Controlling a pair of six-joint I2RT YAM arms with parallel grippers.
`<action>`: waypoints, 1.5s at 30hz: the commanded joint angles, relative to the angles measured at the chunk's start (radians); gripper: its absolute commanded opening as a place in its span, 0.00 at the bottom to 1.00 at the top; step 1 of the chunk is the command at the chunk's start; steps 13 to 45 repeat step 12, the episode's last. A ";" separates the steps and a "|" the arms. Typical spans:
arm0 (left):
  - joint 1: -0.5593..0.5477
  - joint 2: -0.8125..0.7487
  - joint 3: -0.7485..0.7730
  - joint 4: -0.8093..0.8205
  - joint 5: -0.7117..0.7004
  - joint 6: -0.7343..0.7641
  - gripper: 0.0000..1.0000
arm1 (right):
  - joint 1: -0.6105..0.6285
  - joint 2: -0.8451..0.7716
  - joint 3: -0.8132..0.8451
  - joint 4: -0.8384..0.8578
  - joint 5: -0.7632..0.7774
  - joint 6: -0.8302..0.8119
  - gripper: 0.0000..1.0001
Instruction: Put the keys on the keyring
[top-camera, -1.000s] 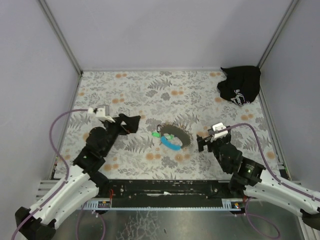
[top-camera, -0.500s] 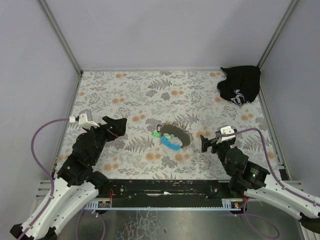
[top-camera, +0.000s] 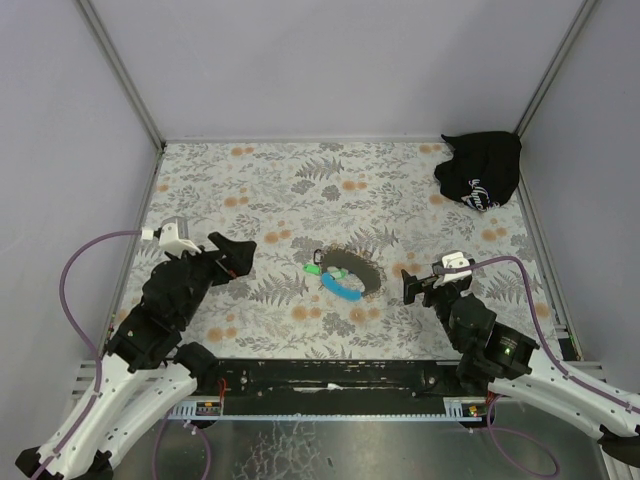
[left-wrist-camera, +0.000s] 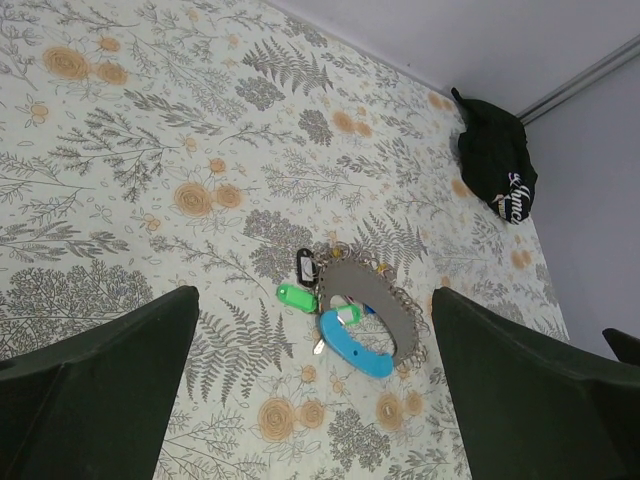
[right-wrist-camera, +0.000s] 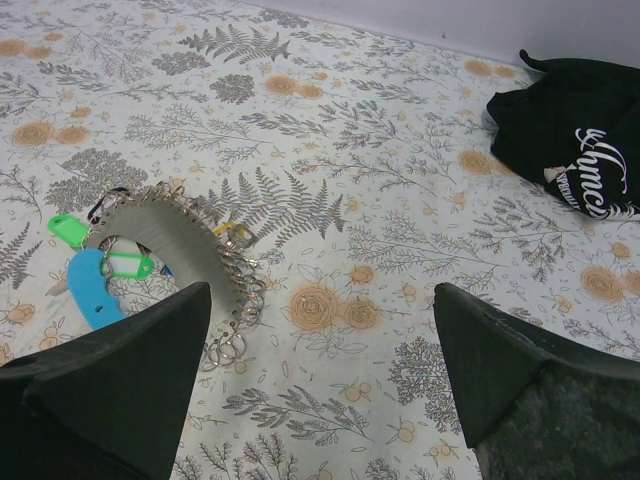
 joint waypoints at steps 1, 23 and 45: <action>0.006 -0.006 -0.012 0.000 0.030 0.022 1.00 | -0.003 -0.008 0.014 0.031 0.012 0.023 0.99; 0.005 -0.052 -0.015 -0.006 0.011 0.011 1.00 | -0.003 0.043 0.027 0.027 0.007 0.020 0.99; 0.005 -0.052 -0.015 -0.006 0.011 0.011 1.00 | -0.003 0.043 0.027 0.027 0.007 0.020 0.99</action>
